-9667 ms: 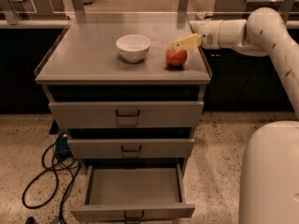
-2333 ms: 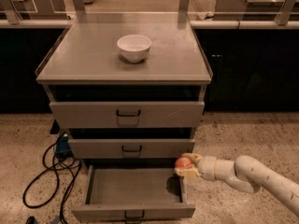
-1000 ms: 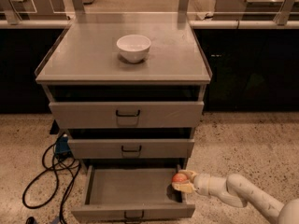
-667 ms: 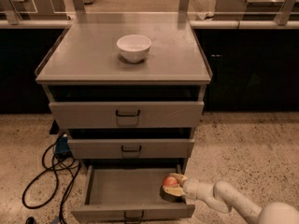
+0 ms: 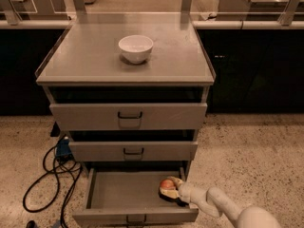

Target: Place apple into bottom drawer

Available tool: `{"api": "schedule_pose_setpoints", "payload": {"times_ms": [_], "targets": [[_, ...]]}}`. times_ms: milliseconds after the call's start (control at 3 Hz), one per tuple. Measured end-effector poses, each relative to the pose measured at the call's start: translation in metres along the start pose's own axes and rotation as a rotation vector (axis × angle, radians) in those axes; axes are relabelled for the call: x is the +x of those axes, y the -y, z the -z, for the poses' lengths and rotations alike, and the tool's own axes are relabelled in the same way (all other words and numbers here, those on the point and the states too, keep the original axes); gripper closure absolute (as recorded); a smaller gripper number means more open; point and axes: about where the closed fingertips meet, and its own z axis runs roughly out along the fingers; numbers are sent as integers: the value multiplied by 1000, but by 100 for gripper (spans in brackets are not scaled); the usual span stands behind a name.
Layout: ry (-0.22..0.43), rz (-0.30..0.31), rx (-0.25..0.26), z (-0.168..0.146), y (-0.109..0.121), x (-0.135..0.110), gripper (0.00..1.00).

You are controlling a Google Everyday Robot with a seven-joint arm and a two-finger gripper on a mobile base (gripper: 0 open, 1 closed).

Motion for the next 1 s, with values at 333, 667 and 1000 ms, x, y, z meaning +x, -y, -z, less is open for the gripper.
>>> {"api": "schedule_pose_setpoints", "payload": {"times_ms": [333,667,1000], "targets": [[-31,50,-20,13,-12,-42,100],[-31,50,-20,13,-12,-42,100],[-84,74,-19,-2,-15,-40,100]]}}
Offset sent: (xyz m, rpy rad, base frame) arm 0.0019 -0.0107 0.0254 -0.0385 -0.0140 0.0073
